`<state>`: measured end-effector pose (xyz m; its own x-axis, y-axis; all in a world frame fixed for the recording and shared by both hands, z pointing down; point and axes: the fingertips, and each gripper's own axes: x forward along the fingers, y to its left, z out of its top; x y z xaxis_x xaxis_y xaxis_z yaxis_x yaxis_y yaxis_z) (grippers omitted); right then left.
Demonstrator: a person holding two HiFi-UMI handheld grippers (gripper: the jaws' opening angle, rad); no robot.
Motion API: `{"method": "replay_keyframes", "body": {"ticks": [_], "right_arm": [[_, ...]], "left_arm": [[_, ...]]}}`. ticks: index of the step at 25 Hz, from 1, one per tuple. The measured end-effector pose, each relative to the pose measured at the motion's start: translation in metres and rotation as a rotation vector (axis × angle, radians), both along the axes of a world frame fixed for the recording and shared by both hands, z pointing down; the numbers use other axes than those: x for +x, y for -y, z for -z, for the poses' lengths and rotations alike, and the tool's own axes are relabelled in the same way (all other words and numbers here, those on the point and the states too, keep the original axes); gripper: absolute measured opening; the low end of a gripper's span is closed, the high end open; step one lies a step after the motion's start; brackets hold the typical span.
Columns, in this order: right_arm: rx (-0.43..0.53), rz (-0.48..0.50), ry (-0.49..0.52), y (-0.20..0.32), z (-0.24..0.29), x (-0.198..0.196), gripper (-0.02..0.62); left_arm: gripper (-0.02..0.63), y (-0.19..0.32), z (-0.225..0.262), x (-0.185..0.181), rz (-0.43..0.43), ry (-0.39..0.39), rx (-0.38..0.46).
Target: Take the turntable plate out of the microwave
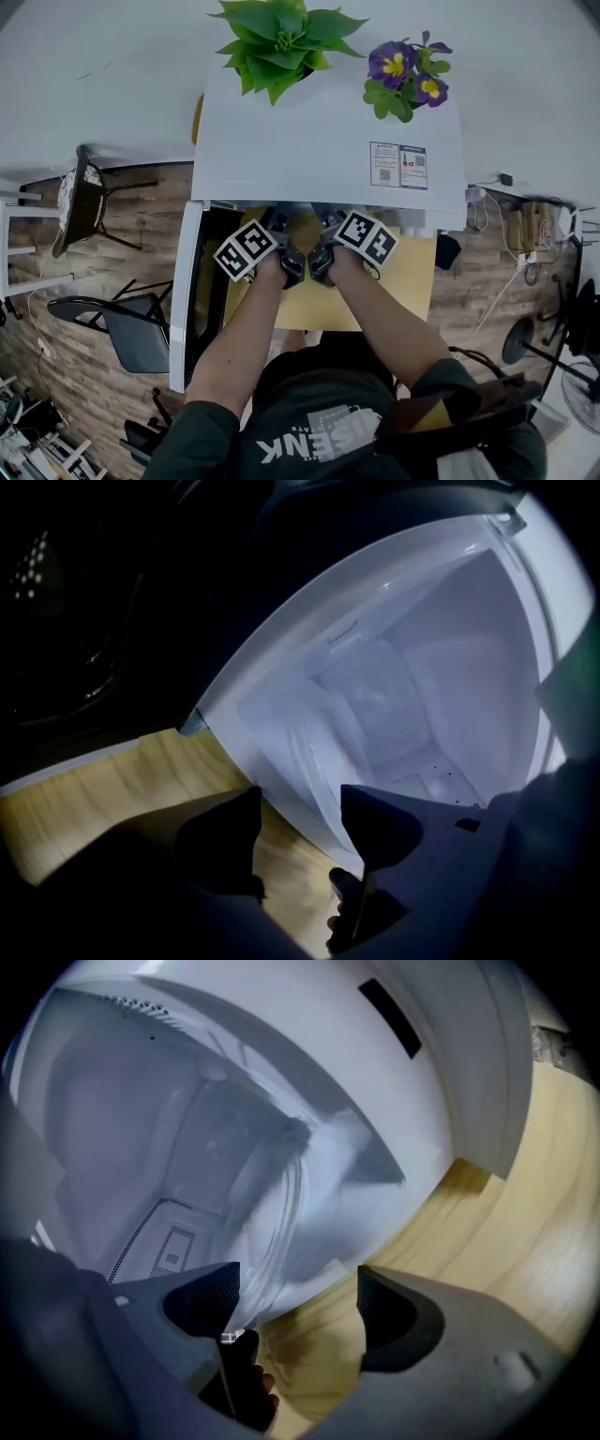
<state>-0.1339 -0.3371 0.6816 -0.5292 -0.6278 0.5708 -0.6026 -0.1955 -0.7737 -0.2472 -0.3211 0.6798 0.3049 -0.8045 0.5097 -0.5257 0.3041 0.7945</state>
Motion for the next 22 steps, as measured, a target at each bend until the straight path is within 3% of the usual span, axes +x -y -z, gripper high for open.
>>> {"method": "replay_keyframes", "body": {"ticks": [4, 7, 12, 17, 22], "right_arm": [[-0.033, 0.024, -0.087, 0.001, -0.004, 0.001, 0.377], [-0.028, 0.018, -0.08, -0.001, -0.004, 0.001, 0.373], [-0.001, 0.009, -0.061, -0.005, -0.004, 0.005, 0.356], [-0.007, 0.017, -0.054, -0.01, -0.004, 0.007, 0.356], [-0.017, 0.015, -0.051, -0.013, -0.005, 0.009, 0.354]], "left_arm": [[0.261, 0.0, -0.003, 0.002, -0.005, -0.007, -0.013], [0.261, -0.003, -0.004, 0.005, -0.004, -0.048, -0.013], [0.254, -0.007, -0.003, 0.01, -0.071, 0.012, -0.004], [0.197, -0.013, 0.002, 0.013, -0.094, -0.012, 0.005], [0.084, -0.012, 0.01, 0.022, -0.126, 0.001, 0.009]]}}
